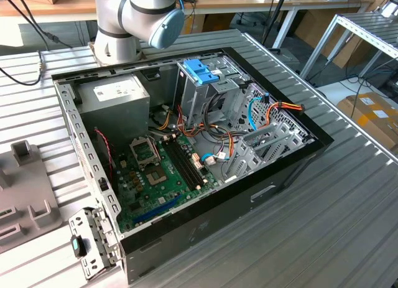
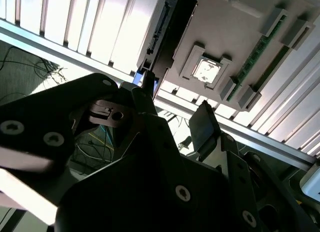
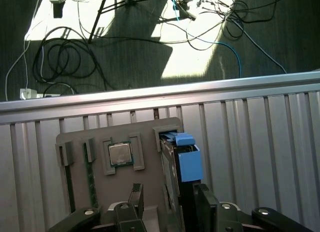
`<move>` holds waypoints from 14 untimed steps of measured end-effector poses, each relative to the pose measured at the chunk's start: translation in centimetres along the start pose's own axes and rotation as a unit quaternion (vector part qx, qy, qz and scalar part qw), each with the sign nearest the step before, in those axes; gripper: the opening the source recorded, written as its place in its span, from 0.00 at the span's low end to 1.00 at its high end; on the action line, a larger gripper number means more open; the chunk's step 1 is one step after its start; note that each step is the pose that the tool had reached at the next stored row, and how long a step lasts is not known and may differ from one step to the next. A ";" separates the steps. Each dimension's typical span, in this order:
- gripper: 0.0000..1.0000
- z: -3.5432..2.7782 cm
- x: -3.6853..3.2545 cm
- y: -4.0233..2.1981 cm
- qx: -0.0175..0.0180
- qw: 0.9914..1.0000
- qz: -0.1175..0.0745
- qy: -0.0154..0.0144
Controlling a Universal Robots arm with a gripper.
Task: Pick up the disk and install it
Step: 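Pick up the disk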
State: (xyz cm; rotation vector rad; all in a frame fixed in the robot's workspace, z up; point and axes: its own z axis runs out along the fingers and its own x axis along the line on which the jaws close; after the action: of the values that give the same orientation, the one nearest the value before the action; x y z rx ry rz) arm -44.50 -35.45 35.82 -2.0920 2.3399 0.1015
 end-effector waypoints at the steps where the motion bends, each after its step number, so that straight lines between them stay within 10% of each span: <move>1: 0.56 0.00 0.00 0.01 0.000 1.000 0.000 0.000; 14: 0.56 0.24 0.02 0.28 0.000 1.000 0.000 0.000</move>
State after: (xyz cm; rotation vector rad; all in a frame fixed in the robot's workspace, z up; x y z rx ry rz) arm -44.78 -35.43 35.59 -2.0920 2.3399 0.1016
